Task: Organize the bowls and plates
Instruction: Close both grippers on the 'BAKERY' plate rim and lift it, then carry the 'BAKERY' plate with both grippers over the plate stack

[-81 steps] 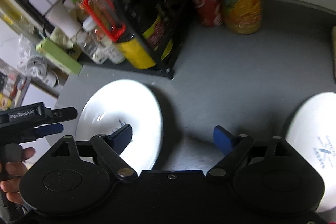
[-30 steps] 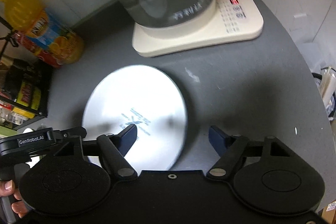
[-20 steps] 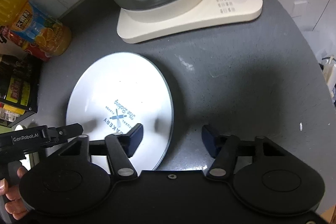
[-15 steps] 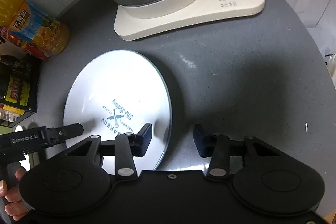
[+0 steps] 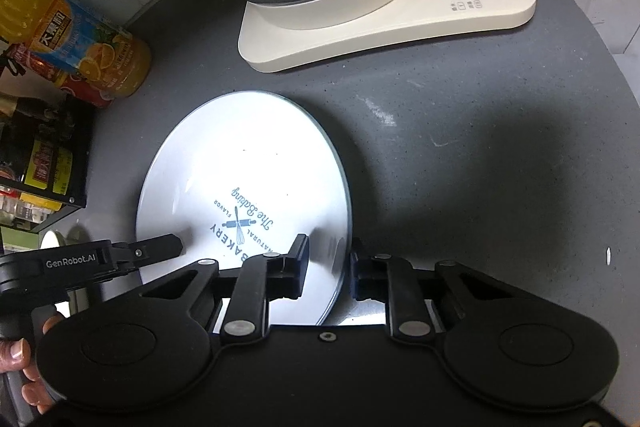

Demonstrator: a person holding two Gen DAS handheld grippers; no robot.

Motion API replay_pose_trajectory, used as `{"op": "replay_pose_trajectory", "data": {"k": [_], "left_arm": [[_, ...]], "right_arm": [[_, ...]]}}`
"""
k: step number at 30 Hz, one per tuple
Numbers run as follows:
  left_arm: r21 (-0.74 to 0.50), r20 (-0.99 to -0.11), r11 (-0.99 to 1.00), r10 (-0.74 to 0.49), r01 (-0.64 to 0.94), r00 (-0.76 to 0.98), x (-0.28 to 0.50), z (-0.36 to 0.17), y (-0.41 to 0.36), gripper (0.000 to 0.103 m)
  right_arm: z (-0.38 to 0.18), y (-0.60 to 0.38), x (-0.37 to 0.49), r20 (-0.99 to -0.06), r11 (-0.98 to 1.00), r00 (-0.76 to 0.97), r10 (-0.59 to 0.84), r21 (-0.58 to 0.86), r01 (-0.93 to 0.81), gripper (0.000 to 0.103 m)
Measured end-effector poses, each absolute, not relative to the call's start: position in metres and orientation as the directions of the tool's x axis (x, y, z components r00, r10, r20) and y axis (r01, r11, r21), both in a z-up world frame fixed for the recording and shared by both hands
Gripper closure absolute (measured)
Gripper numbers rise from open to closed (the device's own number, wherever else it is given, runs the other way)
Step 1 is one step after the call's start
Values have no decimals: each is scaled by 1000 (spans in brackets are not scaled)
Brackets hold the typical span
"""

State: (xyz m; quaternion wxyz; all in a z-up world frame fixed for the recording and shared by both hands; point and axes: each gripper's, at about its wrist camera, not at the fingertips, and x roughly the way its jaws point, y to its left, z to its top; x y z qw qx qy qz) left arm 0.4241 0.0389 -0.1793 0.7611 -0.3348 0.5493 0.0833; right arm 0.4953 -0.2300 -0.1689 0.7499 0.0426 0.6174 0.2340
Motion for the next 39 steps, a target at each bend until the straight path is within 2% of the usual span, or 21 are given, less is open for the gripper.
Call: {"op": "replay_pose_trajectory", "data": {"k": [22,39], "left_arm": [[-438,-850,766,-183,-470,493,408,-132,61,93],[-451,-819,722,-102,-524,564,349,-88,107,93]], "right_arm": [[-119,-215,484,-854,839,228,468,348,-417,92],[-80,-159,449,-819,773,241,521,332,-541,91]]}}
